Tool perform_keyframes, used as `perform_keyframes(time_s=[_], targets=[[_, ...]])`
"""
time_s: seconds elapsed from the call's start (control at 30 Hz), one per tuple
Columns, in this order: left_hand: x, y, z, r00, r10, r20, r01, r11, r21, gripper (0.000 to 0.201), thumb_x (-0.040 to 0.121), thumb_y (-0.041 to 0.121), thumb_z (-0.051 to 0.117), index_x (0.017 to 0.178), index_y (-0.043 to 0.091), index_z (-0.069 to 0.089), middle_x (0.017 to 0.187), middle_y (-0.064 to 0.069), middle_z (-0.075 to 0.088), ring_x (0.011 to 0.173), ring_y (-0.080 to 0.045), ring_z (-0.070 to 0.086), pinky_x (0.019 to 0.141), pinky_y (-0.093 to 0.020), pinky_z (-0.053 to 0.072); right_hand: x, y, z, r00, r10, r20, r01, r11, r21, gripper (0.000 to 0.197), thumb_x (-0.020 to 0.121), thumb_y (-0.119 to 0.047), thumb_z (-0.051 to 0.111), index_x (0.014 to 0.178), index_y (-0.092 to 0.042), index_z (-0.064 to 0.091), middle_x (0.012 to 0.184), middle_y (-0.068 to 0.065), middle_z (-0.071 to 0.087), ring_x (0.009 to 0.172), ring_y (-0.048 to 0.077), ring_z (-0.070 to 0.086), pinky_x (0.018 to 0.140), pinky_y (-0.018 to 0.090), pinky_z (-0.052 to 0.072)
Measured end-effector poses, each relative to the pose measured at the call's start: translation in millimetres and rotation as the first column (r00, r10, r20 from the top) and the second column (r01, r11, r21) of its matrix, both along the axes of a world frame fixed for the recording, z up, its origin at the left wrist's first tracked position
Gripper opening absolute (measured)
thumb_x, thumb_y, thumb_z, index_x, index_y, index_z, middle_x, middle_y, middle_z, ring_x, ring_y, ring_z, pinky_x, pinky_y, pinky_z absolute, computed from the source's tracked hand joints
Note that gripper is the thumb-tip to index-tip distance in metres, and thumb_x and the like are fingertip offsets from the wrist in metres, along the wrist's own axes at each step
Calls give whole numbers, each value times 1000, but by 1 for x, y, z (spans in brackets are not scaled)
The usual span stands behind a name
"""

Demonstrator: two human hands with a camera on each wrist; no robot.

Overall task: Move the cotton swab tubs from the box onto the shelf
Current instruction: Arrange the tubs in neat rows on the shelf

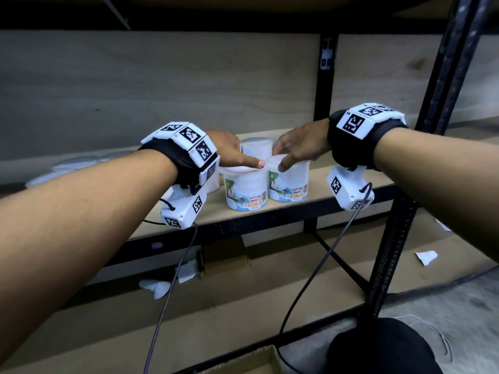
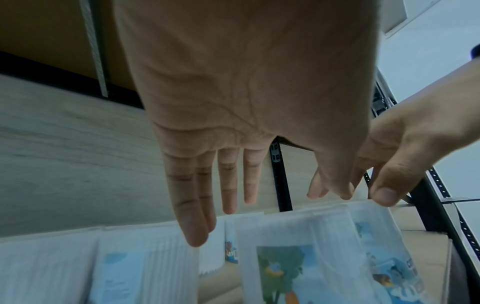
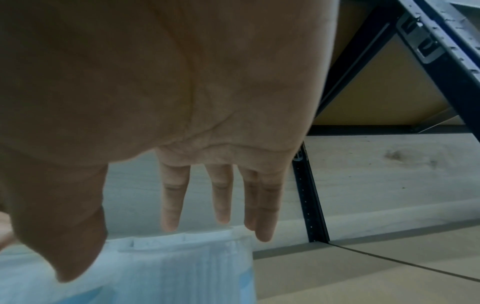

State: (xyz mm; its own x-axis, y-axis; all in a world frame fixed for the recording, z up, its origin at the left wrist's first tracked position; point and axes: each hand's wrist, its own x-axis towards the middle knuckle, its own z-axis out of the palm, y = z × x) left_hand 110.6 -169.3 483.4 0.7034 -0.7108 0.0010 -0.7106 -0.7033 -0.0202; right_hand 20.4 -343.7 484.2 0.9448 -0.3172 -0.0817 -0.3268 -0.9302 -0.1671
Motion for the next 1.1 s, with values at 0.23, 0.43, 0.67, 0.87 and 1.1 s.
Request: perform_keyframes(time_s=[0.23, 0.43, 0.67, 0.87, 1.1], targets=[[-13, 50, 10, 999, -19, 29, 23, 990, -138, 59, 84, 63, 60, 122, 19, 59, 124, -1, 61, 66, -5, 51, 78, -27, 46, -25, 23, 8, 997, 55, 51, -51, 996, -71, 46, 73, -59, 72, 114, -45, 57, 134, -8, 58, 123, 19, 53, 108, 37, 42], [-4, 98, 16, 996, -9, 89, 23, 987, -157, 49, 82, 57, 66, 119, 26, 60, 118, 6, 65, 95, -16, 60, 94, -31, 47, -25, 45, 16, 986, 78, 148, -72, 996, -47, 46, 82, -53, 71, 124, -40, 58, 130, -6, 59, 121, 19, 53, 104, 32, 41], [27, 123, 9, 993, 0, 119, 11, 996, -93, 51, 84, 50, 68, 128, 26, 57, 128, 3, 59, 98, -16, 54, 96, -28, 44, 9, 73, 15, 974, 121, 191, -120, 993, -14, 49, 84, -52, 70, 127, -33, 60, 125, -2, 63, 114, 17, 56, 101, 28, 41], [74, 128, -5, 994, 26, 110, -21, 999, -49, 64, 85, 45, 69, 142, 27, 46, 145, -4, 46, 130, -24, 46, 107, -31, 38, 64, 89, 17, 978, 156, 139, -146, 986, -82, 57, 83, -57, 68, 132, -33, 56, 132, 0, 61, 121, 19, 56, 108, 34, 39], [119, 130, -1, 994, 22, 110, -18, 999, -40, 68, 79, 45, 73, 141, 34, 46, 148, 3, 44, 133, -19, 44, 109, -30, 35, 118, 102, 27, 975, 220, 8, -219, 974, -60, 62, 79, -57, 72, 135, -39, 51, 140, 1, 50, 112, 24, 60, 97, 37, 52]])
